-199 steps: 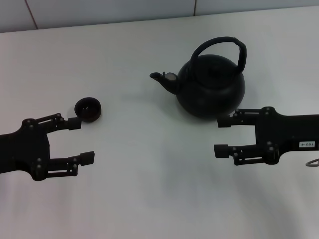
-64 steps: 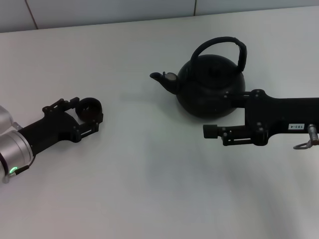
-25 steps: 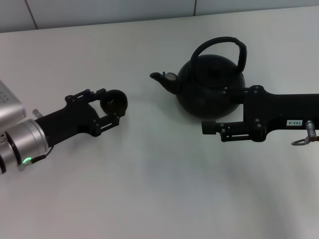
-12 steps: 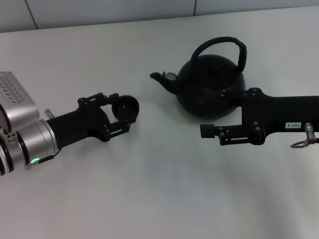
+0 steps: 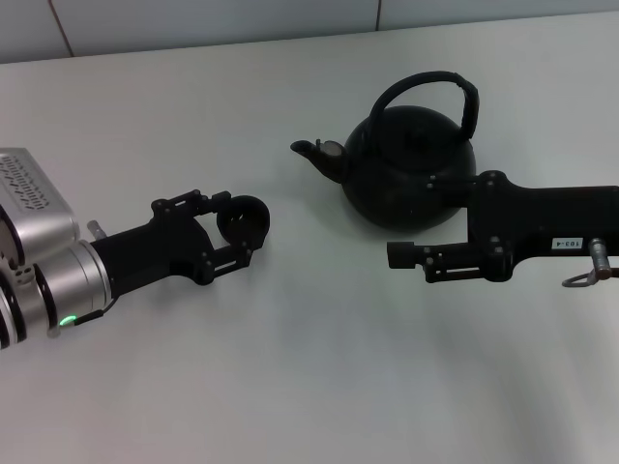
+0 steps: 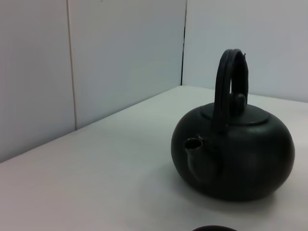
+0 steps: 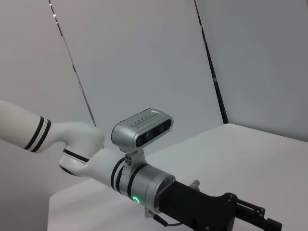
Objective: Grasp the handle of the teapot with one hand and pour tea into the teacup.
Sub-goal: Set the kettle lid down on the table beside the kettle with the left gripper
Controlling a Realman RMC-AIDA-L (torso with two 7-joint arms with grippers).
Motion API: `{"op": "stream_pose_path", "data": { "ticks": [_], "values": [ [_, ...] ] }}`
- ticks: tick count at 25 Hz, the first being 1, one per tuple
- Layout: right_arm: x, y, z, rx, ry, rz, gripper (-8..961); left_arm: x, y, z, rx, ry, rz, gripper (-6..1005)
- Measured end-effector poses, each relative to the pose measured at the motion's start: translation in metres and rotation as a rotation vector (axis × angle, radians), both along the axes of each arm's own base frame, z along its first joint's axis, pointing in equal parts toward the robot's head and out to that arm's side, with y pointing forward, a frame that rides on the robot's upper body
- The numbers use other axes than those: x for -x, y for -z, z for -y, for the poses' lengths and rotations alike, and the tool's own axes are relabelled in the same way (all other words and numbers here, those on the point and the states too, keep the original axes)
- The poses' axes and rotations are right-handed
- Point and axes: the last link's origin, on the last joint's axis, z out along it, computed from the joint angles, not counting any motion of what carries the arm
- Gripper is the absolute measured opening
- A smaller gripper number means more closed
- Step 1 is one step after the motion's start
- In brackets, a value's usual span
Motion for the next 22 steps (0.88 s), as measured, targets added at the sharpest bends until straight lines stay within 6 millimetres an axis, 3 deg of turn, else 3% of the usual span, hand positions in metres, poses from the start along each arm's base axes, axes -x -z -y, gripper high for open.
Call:
{"op": "stream_pose_path", "data": {
  "ticks": [22],
  "values": [
    [0.0008, 0.0001, -0.0019, -0.004, -0.001, 0.004, 738, 0.0031, 0.0013, 0.0030, 0.005, -0.014, 0.000, 684]
  ]
}}
